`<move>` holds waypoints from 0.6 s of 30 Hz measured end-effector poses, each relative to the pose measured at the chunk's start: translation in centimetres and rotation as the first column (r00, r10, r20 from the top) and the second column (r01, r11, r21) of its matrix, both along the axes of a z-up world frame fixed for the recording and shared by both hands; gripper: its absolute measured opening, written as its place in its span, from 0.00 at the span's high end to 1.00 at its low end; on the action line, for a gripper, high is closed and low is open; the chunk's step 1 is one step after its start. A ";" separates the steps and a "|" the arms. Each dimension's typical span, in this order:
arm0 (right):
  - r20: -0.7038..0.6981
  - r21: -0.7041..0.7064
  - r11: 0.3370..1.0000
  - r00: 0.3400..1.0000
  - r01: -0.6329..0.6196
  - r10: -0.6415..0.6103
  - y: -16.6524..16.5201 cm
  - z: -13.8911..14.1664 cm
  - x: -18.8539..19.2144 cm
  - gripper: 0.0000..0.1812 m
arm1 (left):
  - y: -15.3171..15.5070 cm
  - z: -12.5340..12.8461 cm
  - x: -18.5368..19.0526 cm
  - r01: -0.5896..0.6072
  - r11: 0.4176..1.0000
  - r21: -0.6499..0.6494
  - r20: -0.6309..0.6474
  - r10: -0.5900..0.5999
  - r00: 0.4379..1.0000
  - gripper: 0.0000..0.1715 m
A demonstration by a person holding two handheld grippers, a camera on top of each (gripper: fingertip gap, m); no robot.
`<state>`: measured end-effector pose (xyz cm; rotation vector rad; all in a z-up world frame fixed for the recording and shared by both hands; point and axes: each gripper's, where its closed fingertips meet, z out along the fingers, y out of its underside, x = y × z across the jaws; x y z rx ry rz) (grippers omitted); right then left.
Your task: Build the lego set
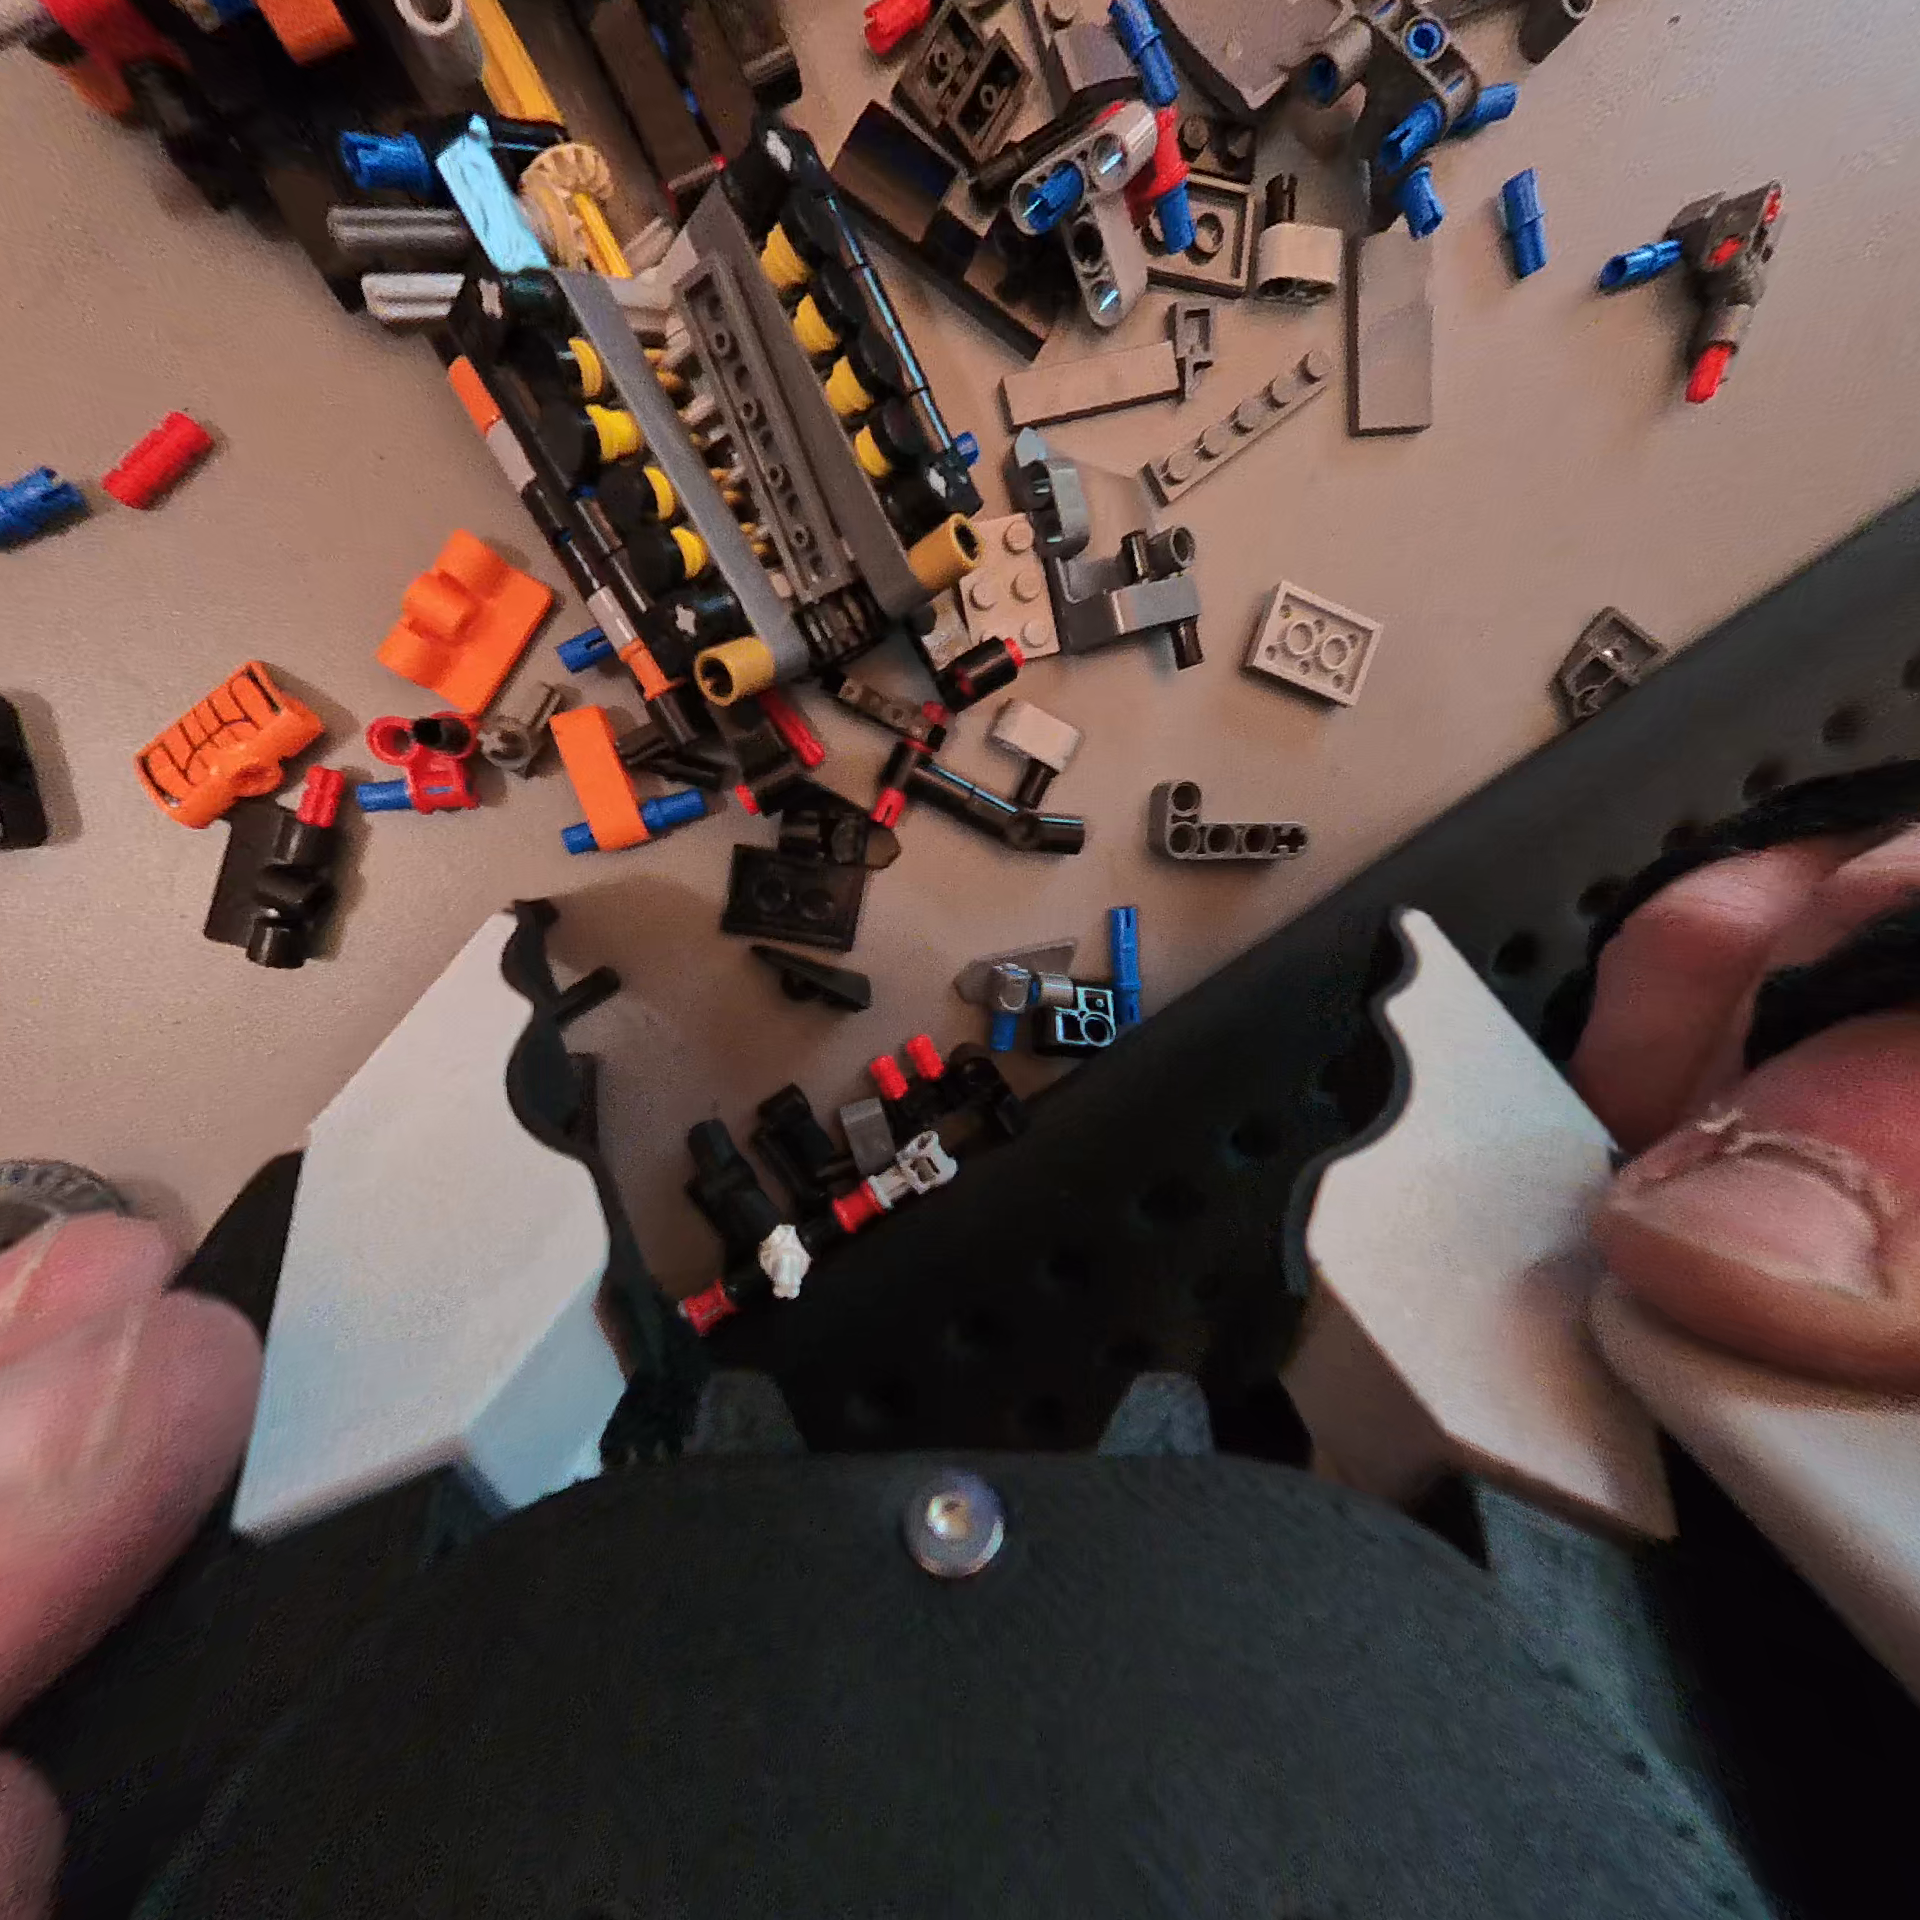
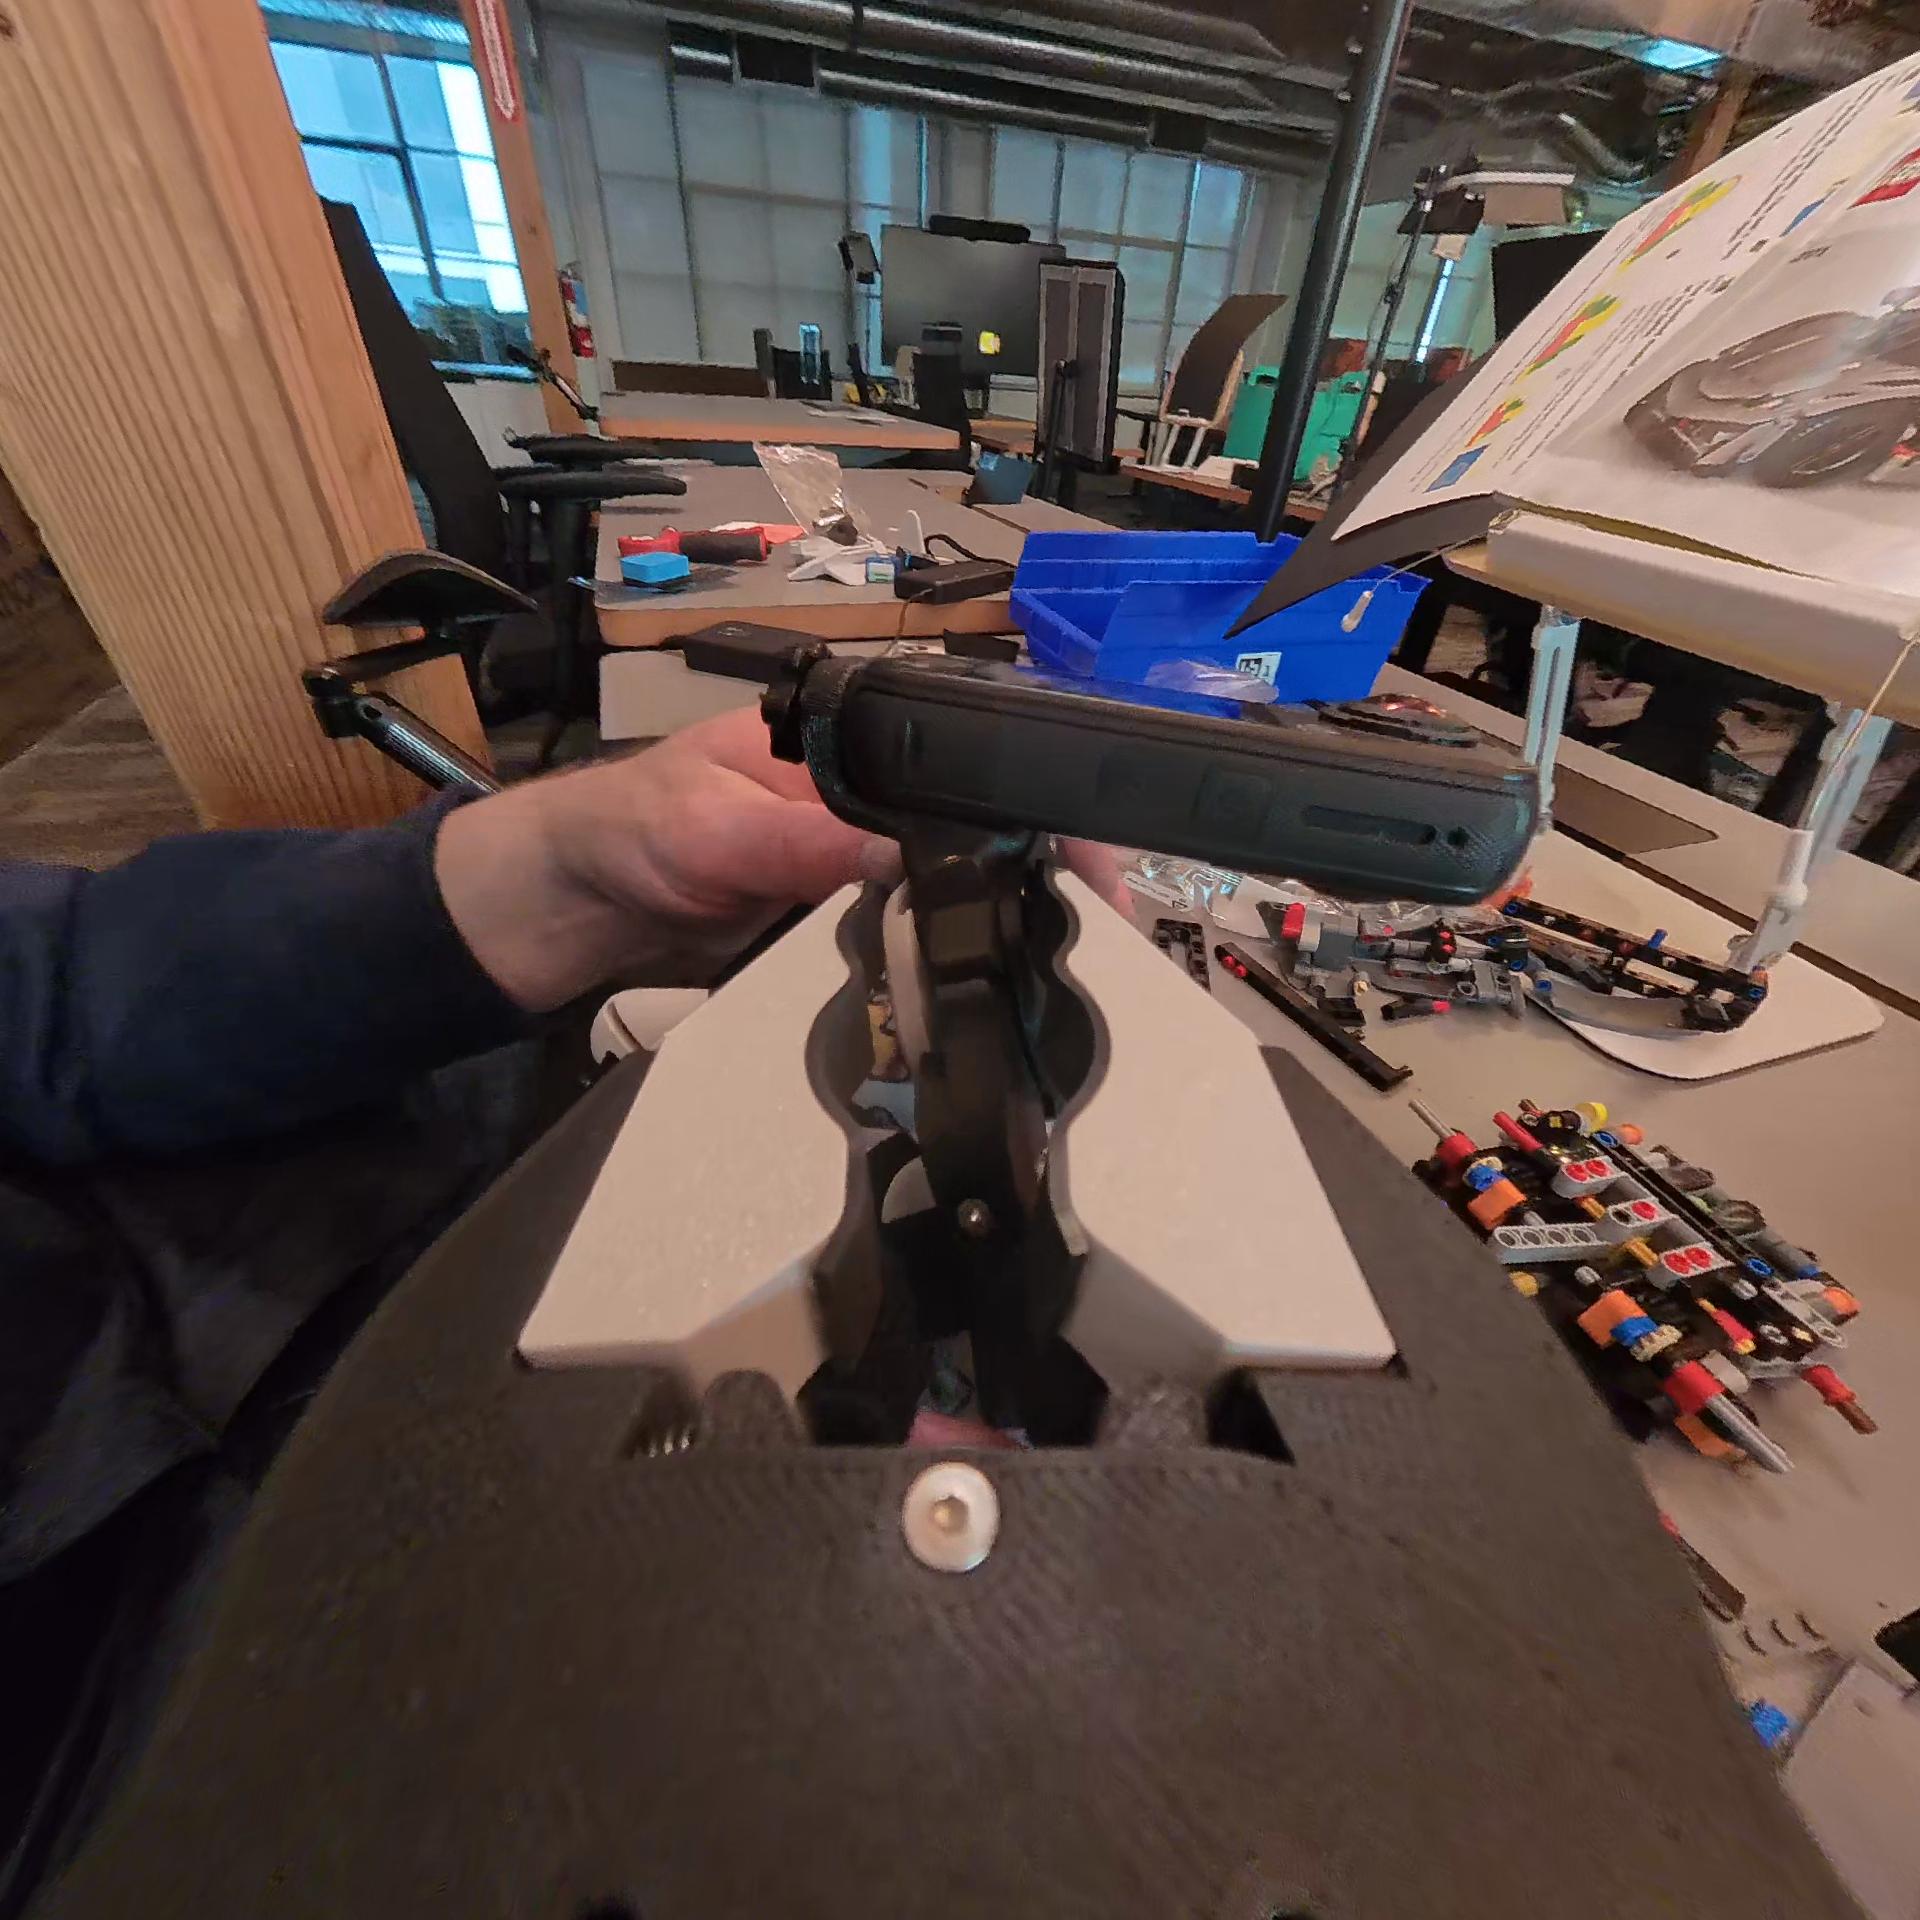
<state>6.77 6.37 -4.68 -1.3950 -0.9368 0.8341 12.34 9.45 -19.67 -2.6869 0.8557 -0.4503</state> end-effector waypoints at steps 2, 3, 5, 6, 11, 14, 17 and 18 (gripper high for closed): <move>-0.033 -0.028 0.999 0.999 -0.034 0.033 0.0 0.1 0.4 0.86 | -0.6 -0.1 -0.1 -0.036 0.998 -0.055 -0.027 0.035 0.999 0.09; -0.051 -0.047 0.998 0.998 -0.049 0.047 0.1 0.2 0.6 0.86 | -0.5 -0.2 -0.1 -0.050 0.997 -0.057 -0.038 0.048 0.998 0.09; -0.076 -0.070 0.995 0.995 -0.070 0.065 0.3 0.2 1.0 0.86 | -0.4 -0.3 -0.1 -0.064 0.996 -0.065 -0.062 0.060 0.996 0.09; -0.088 -0.078 0.994 0.994 -0.072 0.065 0.3 0.2 1.2 0.86 | -0.3 -0.4 -0.1 -0.068 0.995 -0.068 -0.071 0.063 0.995 0.09; -0.119 -0.120 0.986 0.988 -0.117 0.103 0.5 0.0 1.8 0.85 | -0.3 -0.8 -0.4 -0.122 0.989 -0.078 -0.130 0.111 0.985 0.09; -0.130 -0.130 0.984 0.986 -0.120 0.103 0.7 0.0 2.2 0.85 | -0.1 -0.9 -0.4 -0.149 0.986 -0.077 -0.145 0.137 0.980 0.09; -0.107 -0.104 0.989 0.990 -0.108 0.097 0.7 -0.1 2.3 0.85 | 0.5 -1.0 -1.1 -0.201 0.979 -0.044 -0.181 0.190 0.965 0.17; -0.096 -0.091 0.992 0.992 -0.088 0.079 0.9 -0.1 2.4 0.85 | 0.8 -1.0 -1.4 -0.231 0.972 -0.038 -0.198 0.219 0.955 0.21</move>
